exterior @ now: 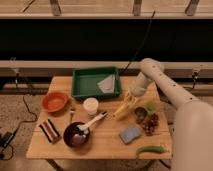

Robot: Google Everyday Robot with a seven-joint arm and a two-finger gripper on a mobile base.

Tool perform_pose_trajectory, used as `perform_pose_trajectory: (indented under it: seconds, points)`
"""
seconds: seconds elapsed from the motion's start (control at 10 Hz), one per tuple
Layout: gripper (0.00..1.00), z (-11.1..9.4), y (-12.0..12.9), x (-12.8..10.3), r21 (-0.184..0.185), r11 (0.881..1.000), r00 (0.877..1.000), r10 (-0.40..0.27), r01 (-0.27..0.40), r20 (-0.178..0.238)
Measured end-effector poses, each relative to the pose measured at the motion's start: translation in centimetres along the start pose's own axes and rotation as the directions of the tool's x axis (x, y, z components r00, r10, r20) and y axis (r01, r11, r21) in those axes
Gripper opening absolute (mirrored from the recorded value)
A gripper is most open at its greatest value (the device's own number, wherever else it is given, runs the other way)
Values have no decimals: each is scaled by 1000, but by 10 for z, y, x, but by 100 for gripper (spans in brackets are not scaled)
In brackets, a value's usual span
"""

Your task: Place banana in plastic cup

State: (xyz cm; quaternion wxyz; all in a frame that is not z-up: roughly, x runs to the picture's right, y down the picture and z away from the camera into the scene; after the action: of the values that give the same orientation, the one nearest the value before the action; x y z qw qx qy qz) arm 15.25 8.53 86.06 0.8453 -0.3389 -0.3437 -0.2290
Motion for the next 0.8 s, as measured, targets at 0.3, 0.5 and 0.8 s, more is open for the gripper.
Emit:
perform_pose_trajectory:
  seconds: [0.3, 0.5, 0.8]
  points:
    - [0, -36, -8, 13, 64, 998, 1000, 8, -7, -8]
    - [0, -58, -10, 32, 106, 994, 999, 35, -31, -31]
    - [0, -83, -5, 61, 152, 986, 994, 82, -71, -71]
